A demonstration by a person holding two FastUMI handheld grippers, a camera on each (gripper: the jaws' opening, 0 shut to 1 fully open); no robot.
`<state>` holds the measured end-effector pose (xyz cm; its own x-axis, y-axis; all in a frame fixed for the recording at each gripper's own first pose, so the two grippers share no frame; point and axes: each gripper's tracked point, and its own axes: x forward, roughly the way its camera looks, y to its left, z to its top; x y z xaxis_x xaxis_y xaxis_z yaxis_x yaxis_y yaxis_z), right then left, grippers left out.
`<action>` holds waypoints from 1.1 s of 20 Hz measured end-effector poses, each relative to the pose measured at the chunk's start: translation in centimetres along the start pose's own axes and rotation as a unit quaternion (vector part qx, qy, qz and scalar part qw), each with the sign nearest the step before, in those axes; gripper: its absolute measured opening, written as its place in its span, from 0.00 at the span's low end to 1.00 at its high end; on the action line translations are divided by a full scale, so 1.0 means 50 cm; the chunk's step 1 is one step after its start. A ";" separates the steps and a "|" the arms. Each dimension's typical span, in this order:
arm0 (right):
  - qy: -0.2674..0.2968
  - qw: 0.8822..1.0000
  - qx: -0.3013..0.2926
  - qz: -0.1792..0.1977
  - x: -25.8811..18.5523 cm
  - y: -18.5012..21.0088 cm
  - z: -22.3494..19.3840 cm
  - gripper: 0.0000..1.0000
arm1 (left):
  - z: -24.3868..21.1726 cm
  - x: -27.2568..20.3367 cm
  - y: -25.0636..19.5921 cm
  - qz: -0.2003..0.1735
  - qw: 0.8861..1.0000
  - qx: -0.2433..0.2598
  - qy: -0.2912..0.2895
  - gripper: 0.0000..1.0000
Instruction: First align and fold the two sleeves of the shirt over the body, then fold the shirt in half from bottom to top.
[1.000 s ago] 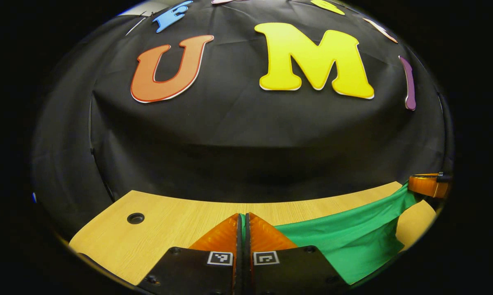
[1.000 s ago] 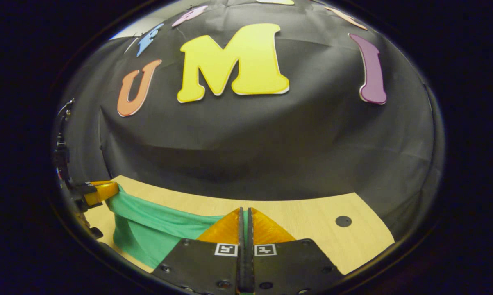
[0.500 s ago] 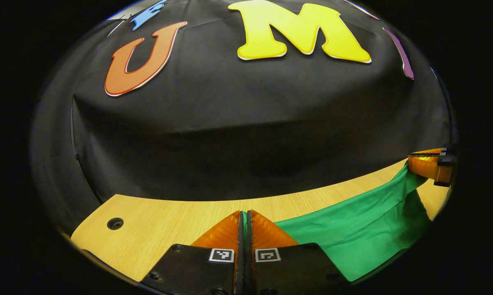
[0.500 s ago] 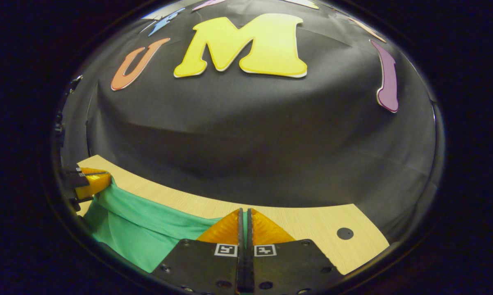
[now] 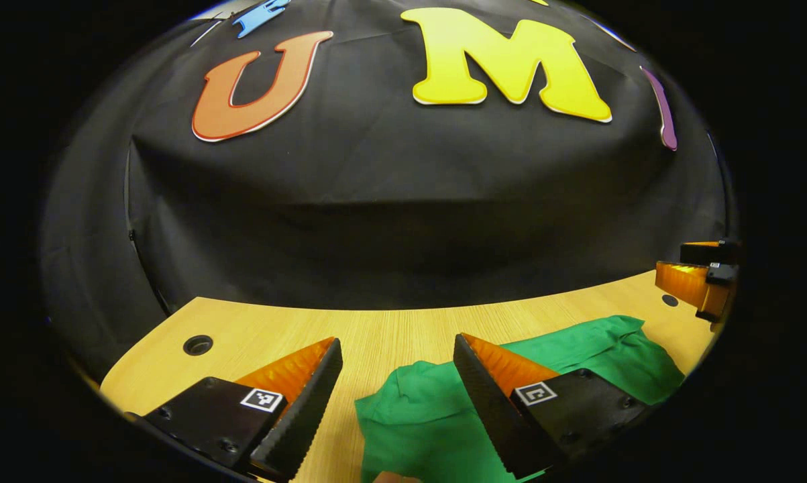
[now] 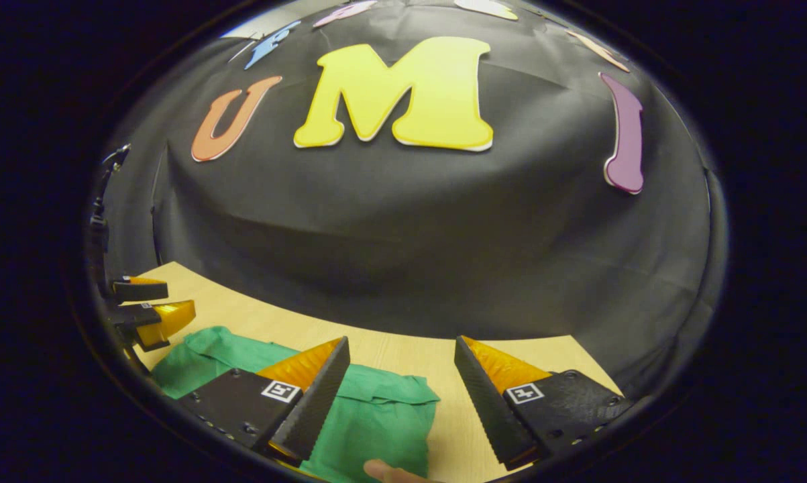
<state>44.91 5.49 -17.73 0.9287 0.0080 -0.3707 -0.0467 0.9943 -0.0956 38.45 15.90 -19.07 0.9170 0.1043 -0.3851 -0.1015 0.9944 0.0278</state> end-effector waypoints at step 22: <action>-0.116 0.991 0.037 0.058 -0.761 -0.104 0.041 0.94 | 0.048 -0.718 -0.102 0.036 0.996 0.005 -0.087 1.00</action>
<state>10.59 0.22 -1.24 0.9789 0.1376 -0.1513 -0.1381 0.9904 0.0071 6.97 7.13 -3.18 0.9604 0.1754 -0.2166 -0.1663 0.9843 0.0600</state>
